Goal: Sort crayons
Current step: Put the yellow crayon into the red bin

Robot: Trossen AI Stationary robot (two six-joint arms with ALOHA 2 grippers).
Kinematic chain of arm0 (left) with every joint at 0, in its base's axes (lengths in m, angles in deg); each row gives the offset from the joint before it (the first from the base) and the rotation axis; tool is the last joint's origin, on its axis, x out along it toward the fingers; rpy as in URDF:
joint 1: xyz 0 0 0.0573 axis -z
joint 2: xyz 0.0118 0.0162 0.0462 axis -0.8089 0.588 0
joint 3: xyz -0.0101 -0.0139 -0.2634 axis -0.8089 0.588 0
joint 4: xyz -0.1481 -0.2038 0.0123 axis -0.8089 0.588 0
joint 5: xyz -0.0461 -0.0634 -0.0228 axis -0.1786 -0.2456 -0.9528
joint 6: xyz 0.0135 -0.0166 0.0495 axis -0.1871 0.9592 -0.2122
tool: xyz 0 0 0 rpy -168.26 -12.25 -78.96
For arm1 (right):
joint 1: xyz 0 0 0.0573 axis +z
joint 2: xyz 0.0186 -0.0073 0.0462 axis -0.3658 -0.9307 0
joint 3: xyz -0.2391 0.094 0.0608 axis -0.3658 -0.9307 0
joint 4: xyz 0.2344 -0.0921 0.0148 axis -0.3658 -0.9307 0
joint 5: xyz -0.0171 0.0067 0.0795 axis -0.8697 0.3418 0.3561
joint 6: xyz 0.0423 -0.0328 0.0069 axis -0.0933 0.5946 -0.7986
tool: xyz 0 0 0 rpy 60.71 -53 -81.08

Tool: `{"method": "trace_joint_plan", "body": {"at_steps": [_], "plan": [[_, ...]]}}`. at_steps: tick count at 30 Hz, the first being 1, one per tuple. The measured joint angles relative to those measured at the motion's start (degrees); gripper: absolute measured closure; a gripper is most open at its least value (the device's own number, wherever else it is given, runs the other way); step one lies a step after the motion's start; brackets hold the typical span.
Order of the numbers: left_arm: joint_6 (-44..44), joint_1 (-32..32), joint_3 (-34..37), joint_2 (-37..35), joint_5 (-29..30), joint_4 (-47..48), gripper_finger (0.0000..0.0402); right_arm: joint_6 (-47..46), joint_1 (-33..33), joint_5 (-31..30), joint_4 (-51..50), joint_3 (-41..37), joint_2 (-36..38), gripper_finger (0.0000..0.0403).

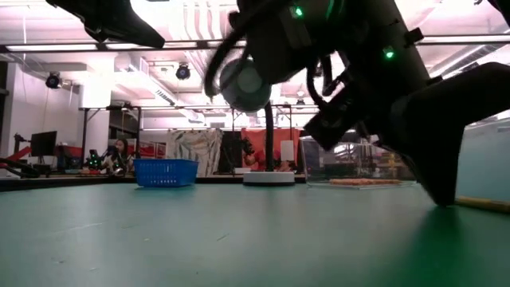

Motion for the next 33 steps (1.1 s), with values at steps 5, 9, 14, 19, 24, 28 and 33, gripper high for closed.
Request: {"method": "trace_joint_plan", "body": {"at_steps": [5, 9, 14, 19, 24, 28, 33], "plan": [[0.0, 0.0, 0.0, 0.0, 0.0, -0.2, 0.0354, 0.5, -0.1, -4.5, 0.3, 4.0, 0.0, 0.0394], [0.0, 0.0, 0.0, 0.0, 0.0, -0.4, 0.0354, 0.1, -0.6, -4.0, -5.0, 7.7, 0.1, 0.0394], [0.0, 0.0, 0.0, 0.0, 0.0, -0.4, 0.0354, -0.8, -0.6, -1.6, -7.1, 6.4, 0.2, 0.0394], [0.0, 0.0, 0.0, 0.0, 0.0, -0.4, 0.0354, -1.1, -0.6, -0.1, -7.4, 3.2, 0.2, 0.0394], [0.0, 0.0, 0.0, 0.0, 0.0, -0.3, 0.0354, -1.1, -0.5, -0.1, -7.6, 0.9, 0.2, 0.0394], [0.0, 0.0, 0.0, 0.0, 0.0, -0.3, 0.0354, -1.1, -0.5, -0.1, -7.7, -0.8, 0.2, 0.0394], [0.0, 0.0, 0.0, 0.0, 0.0, -0.3, 0.0354, -1.1, -0.5, -0.1, -7.5, -1.4, 0.2, 0.0394]]}}
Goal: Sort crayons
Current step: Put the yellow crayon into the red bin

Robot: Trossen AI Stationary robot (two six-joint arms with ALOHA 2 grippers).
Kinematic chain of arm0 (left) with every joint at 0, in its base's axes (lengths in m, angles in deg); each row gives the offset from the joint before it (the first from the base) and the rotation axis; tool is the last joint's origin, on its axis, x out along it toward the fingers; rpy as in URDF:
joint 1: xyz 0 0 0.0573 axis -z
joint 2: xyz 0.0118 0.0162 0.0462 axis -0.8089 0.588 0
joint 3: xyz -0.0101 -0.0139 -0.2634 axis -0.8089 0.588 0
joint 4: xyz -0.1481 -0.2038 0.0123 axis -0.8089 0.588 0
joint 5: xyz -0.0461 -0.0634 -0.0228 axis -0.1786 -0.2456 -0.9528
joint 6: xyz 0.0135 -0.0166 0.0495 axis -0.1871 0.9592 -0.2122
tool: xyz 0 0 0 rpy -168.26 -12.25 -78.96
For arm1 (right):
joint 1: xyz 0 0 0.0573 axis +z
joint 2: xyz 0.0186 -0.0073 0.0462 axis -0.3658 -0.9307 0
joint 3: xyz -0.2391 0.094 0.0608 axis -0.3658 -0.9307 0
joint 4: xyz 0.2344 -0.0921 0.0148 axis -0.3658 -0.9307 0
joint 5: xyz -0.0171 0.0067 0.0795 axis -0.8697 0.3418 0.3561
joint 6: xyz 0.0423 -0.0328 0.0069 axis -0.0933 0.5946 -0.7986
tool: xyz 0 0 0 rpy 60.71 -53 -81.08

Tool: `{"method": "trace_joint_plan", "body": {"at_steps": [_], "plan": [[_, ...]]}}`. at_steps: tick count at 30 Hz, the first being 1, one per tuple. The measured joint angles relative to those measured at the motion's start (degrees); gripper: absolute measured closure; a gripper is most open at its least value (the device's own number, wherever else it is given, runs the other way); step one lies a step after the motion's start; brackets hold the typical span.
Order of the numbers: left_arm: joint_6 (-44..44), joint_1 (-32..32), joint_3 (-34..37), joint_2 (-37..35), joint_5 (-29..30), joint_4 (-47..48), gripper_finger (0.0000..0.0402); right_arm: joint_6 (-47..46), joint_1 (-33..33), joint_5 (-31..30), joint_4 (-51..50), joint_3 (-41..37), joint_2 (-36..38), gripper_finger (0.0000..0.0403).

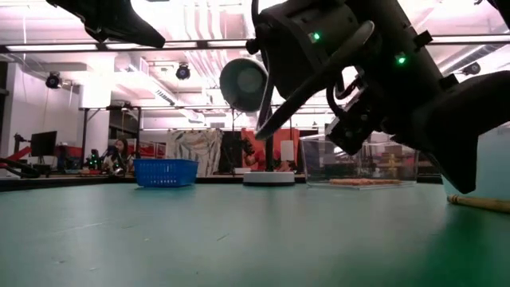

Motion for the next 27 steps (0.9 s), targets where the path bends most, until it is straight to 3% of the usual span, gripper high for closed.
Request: {"method": "trace_joint_plan", "body": {"at_steps": [11, 19, 27], "plan": [[0.0, 0.0, 0.0, 0.0, 0.0, 0.0, 0.0354, 0.4, 0.0, -0.8, 6.0, -0.1, 0.0, 0.0394], [0.0, 0.0, 0.0, 0.0, 0.0, -0.1, 0.0354, 0.4, -0.1, -1.8, 6.7, 5.1, 0.4, 0.0394], [0.0, 0.0, 0.0, 0.0, 0.0, 0.0, 0.0354, -6.2, -0.2, -0.6, 6.5, 6.8, 2.0, 0.0372]]}}
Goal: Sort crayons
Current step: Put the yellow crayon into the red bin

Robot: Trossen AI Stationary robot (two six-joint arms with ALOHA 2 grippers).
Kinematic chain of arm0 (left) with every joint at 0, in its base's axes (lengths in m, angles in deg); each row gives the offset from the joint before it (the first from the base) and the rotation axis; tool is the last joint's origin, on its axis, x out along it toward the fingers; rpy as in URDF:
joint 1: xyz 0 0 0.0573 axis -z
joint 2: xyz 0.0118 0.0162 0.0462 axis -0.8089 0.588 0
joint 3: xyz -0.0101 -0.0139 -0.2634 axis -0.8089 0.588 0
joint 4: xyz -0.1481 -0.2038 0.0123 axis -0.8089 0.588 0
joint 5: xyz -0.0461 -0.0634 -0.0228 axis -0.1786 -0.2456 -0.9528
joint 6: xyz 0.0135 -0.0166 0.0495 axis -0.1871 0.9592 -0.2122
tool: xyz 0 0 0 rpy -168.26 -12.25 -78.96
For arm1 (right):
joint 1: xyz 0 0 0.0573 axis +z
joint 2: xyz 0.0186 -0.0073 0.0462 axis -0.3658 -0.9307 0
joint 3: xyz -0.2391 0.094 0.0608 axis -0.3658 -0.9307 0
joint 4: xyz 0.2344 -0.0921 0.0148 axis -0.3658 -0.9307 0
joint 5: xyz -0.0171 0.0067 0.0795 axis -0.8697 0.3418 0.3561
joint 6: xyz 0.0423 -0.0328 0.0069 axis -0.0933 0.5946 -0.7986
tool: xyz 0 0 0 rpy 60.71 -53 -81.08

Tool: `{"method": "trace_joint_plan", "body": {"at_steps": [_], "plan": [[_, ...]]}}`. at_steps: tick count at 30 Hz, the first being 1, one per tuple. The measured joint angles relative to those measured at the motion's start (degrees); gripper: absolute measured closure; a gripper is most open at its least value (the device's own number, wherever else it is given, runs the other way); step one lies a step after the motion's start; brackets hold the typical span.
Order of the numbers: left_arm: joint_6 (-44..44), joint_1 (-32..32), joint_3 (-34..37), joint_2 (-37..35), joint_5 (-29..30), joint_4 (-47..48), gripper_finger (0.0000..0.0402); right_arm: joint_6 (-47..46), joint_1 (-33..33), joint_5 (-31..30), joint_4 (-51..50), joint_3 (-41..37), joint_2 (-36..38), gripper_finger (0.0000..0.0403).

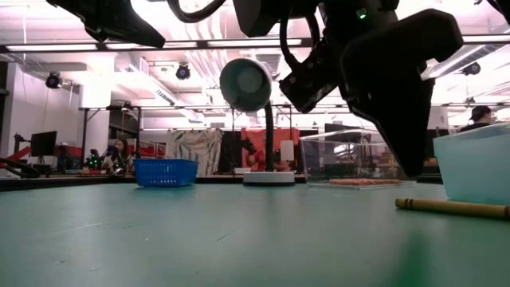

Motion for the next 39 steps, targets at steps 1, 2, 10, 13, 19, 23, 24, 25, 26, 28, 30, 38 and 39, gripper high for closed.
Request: {"method": "trace_joint_plan", "body": {"at_steps": [1, 2, 10, 13, 19, 23, 24, 25, 26, 28, 30, 38, 39], "plan": [[0.0, 0.0, 0.0, 0.0, 0.0, 0.0, 0.0354, -0.3, 0.0, 0.5, 0.1, -0.2, 0.1, 0.0362], [0.0, 0.0, 0.0, 0.0, 0.0, 0.0, 0.0354, -0.6, 0.0, 0.8, 0.1, -0.3, 0.1, 0.0349], [0.0, 0.0, 0.0, 0.0, 0.0, 0.0, 0.0354, -2.4, 0.7, 1.0, 2.8, -0.6, 0.1, 0.025], [0.0, 0.0, 0.0, 0.0, 0.0, 0.0, 0.0354, -2.8, 0.9, 1.0, 4.0, -0.9, 0.2, 0.0236], [0.0, 0.0, 0.0, 0.0, 0.0, 0.0, 0.0354, -3.9, 1.2, 1.0, 7.6, -1.9, 0.2, 0.0236], [0.0, 0.0, 0.0, 0.0, 0.0, 0.0, 0.0354, -4.0, 1.3, 1.0, 11.8, -3.6, 0.2, 0.0236], [0.0, 0.0, 0.0, 0.0, 0.0, 0.0, 0.0354, -4.0, 1.3, 1.0, 12.7, -4.1, 0.1, 0.0236], [0.0, 0.0, 0.0, 0.0, 0.0, 0.0, 0.0354, -4.0, 1.3, 1.0, 13.7, -4.6, 0.1, 0.0236], [0.0, 0.0, 0.0, 0.0, 0.0, 0.0, 0.0354, -4.0, 1.3, 1.0, 14.6, -5.2, 0.1, 0.0236], [0.0, 0.0, 0.0, 0.0, 0.0, 0.0, 0.0354, -3.9, 1.3, 1.1, 16.2, -6.4, 0.2, 0.0238], [0.0, 0.0, 0.0, 0.0, 0.0, -0.1, 0.0354, -3.9, 1.3, 1.3, 17.4, -7.2, 0.4, 0.0246], [0.0, 0.0, 0.0, 0.0, 0.0, -1.4, 0.0354, -3.7, 1.4, 1.3, 19.3, -7.5, 0.4, 0.0351], [0.0, 0.0, 0.0, 0.0, 0.0, -1.4, 0.0354, -3.3, 1.4, 1.3, 19.6, -7.5, 0.4, 0.0368]]}}
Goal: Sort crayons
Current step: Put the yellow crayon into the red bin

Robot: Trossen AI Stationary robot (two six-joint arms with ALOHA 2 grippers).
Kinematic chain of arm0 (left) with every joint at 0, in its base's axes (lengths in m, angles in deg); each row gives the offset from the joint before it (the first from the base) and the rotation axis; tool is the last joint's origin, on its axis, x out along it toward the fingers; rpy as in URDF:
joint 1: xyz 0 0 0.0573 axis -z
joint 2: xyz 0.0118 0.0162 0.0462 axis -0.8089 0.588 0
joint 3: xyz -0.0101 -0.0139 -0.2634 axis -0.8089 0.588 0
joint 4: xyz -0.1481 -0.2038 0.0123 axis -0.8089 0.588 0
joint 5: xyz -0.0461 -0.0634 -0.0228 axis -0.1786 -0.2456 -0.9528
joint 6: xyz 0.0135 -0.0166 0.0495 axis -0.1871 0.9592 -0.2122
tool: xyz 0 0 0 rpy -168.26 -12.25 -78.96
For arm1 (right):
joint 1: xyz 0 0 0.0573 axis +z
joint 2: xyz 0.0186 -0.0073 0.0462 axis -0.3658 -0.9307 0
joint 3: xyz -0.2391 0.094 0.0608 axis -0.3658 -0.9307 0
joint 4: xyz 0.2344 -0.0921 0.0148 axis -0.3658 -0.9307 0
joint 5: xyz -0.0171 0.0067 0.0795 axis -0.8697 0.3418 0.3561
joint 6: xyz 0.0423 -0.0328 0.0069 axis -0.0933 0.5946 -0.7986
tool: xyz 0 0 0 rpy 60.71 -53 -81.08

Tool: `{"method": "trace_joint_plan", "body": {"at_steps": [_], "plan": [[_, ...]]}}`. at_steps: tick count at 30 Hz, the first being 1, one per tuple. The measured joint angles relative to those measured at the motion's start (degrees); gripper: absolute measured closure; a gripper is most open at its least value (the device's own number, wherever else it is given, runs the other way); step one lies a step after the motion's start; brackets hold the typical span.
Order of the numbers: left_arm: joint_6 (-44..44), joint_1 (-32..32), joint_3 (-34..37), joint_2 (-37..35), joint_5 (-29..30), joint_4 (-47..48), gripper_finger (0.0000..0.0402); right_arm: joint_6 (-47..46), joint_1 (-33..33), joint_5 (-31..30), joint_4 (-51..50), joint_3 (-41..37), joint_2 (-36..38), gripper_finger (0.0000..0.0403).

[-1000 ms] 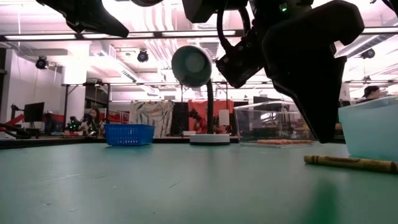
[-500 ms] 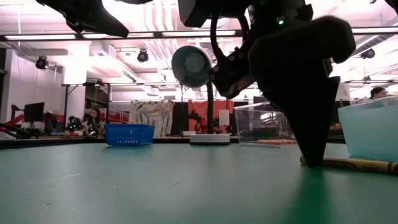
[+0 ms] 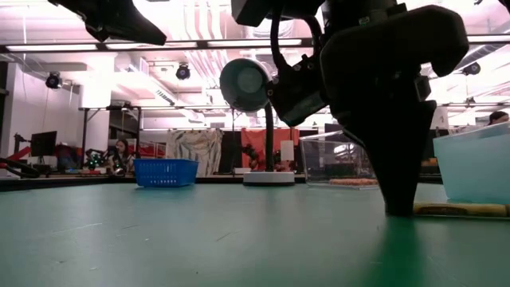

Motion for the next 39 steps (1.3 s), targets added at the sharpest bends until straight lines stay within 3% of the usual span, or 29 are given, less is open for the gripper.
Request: {"method": "trace_joint_plan", "body": {"at_steps": [5, 18, 23, 30, 39], "plan": [[0.0, 0.0, 0.0, 0.0, 0.0, -0.3, 0.0354, 1.4, 0.0, -2.0, 0.1, -0.2, 1.1, 0.0388], [-0.8, 0.0, 0.4, 0.1, -2.0, -2.8, 0.0354, 5.7, 0.9, -26.4, 5.6, -0.3, 14.0, 0.0391], [-7.8, 0.0, 0.4, 2.7, -11.7, -9.5, 0.0354, 16.1, 1.9, -32.7, 16.8, -1.3, 17.6, 0.0391], [-20.5, 0.1, 0.4, 10.5, -26.0, -24.2, 0.0354, 33.7, 2.9, -32.9, 41.7, -7.3, 19.2, 0.0391], [-24.4, 0.1, 0.4, 15.9, -36.1, -32.9, 0.0341, 40.6, 5.2, -32.3, 52.0, -12.1, 20.7, 0.0391]]}}
